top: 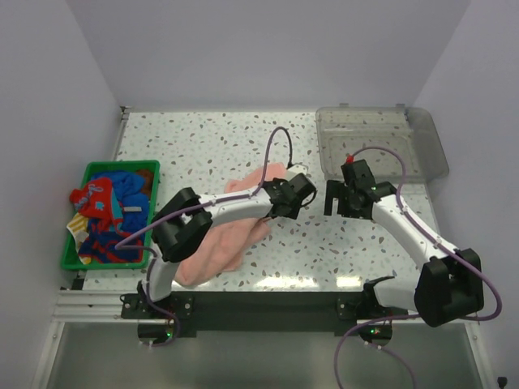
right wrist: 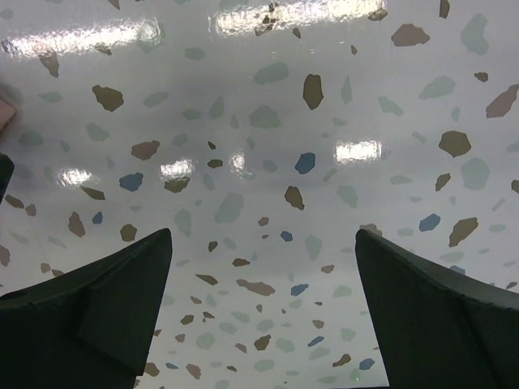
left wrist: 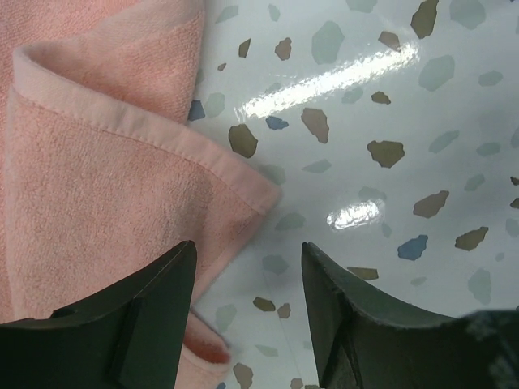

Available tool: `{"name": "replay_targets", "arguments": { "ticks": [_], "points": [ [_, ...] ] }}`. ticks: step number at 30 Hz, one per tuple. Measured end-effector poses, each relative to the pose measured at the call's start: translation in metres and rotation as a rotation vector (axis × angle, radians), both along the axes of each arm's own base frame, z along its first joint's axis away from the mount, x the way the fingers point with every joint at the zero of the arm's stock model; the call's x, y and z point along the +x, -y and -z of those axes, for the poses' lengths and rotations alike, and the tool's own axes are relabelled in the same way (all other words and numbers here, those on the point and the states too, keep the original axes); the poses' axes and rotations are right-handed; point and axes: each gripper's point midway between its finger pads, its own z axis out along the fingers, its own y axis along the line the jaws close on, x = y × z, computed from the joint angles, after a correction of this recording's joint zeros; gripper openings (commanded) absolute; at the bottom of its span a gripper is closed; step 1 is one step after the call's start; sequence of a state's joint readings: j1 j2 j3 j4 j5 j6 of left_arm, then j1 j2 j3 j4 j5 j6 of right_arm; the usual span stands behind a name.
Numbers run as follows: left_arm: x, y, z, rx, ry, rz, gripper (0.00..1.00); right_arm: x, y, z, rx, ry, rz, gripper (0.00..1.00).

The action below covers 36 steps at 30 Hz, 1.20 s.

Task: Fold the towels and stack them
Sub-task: Flatten out the crumpled towel

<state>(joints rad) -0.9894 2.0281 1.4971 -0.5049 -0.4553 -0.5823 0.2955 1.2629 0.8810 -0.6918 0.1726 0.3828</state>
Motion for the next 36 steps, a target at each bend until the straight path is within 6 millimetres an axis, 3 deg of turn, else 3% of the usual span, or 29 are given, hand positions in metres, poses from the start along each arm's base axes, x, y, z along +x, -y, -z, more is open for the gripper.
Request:
{"name": "replay_targets", "arguments": {
  "ticks": [10,15,16,18,19,26,28,30,33,36],
  "points": [
    [0.019,0.009,0.021,0.006,0.016,-0.026,0.56,-0.002,-0.003,0.008,0.021,-0.005,-0.001,0.99],
    [0.025,0.006,0.031,0.009,0.013,-0.054,0.39,-0.003,-0.007,0.01,0.038,-0.007,-0.008,0.99],
    [0.026,0.006,0.031,0.005,0.015,-0.058,0.28,-0.002,-0.007,0.01,0.04,-0.003,-0.008,0.99],
    [0.028,0.007,0.032,-0.005,0.017,-0.069,0.16,0.0,-0.008,0.01,0.046,0.005,-0.01,0.99],
    [0.029,0.007,0.032,-0.008,0.018,-0.071,0.02,0.0,-0.009,0.01,0.049,0.007,-0.011,0.99],
    [0.021,-0.003,0.027,0.005,0.005,-0.056,0.0,0.004,-0.02,0.009,0.1,0.017,-0.05,0.94],
    [0.014,-0.015,0.013,0.019,0.003,-0.044,0.0,0.007,-0.025,0.008,0.119,0.021,-0.068,0.92],
    [0.01,-0.023,-0.017,0.001,0.021,-0.041,0.0,0.012,-0.033,0.005,0.139,0.024,-0.091,0.91],
    [0.011,-0.036,-0.094,-0.099,0.109,-0.045,0.0,0.026,-0.049,-0.005,0.166,0.043,-0.136,0.87],
    [0.012,-0.066,-0.169,-0.204,0.212,-0.077,0.0,0.044,-0.072,-0.02,0.197,0.083,-0.19,0.83]
  ]
}}
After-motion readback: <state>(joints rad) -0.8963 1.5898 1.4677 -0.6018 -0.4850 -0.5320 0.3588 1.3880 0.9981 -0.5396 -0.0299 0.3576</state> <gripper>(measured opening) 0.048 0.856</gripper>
